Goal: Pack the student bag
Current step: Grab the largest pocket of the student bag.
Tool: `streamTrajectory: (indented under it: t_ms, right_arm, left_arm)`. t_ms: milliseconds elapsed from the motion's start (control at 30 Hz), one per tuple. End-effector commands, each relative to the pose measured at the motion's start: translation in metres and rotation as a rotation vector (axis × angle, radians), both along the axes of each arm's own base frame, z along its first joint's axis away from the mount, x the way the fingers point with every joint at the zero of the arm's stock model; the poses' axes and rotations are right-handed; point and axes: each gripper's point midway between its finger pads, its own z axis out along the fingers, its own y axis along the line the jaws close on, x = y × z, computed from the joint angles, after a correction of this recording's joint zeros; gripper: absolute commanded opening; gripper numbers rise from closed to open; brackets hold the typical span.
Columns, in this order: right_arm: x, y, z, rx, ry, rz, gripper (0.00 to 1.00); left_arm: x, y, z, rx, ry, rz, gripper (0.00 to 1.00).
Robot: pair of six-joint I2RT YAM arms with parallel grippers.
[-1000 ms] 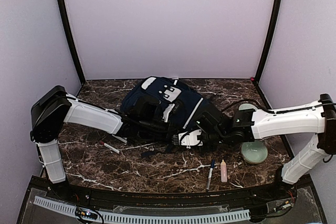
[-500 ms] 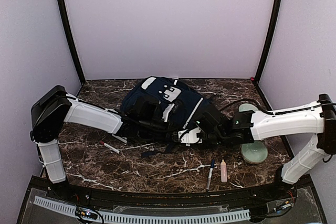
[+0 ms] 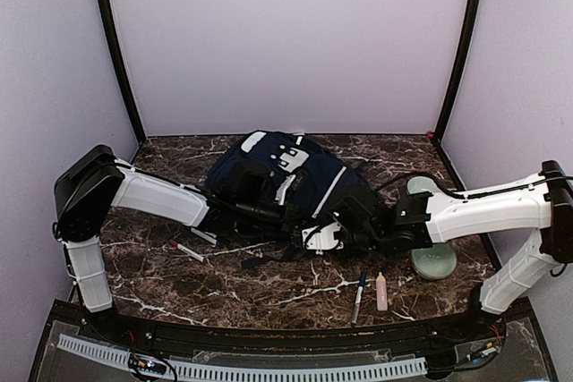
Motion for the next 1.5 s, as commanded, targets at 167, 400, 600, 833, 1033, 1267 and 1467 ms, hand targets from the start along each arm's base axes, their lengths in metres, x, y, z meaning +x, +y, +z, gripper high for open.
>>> streamTrajectory:
  t_ms: [167, 400, 600, 833, 1033, 1267, 1467]
  right_arm:
    - [0.013, 0.023, 0.010, 0.085, -0.065, -0.030, 0.38]
    - [0.010, 0.029, 0.017, 0.105, -0.022, -0.022, 0.17]
    - [0.012, 0.025, 0.024, 0.139, 0.027, -0.042, 0.07]
    - [0.025, 0.016, 0.037, 0.190, 0.036, -0.099, 0.00]
    - [0.040, 0.004, 0.053, 0.308, 0.162, -0.183, 0.00]
    - [0.051, -0.017, 0.051, 0.464, 0.391, -0.284, 0.00]
    - [0.032, -0.016, 0.049, 0.544, 0.571, -0.241, 0.04]
  left_arm:
    - [0.007, -0.013, 0.058, -0.170, -0.099, -0.030, 0.00]
    - [0.008, -0.010, 0.051, -0.148, -0.105, -0.021, 0.00]
    - [0.008, -0.008, 0.045, -0.130, -0.113, -0.020, 0.00]
    - [0.007, -0.005, 0.038, -0.111, -0.110, -0.014, 0.00]
    - [0.004, 0.002, 0.025, -0.083, -0.101, -0.001, 0.00]
    - [0.000, 0.010, 0.015, -0.067, -0.097, 0.017, 0.00]
    - [0.000, 0.011, 0.013, -0.071, -0.093, 0.021, 0.00]
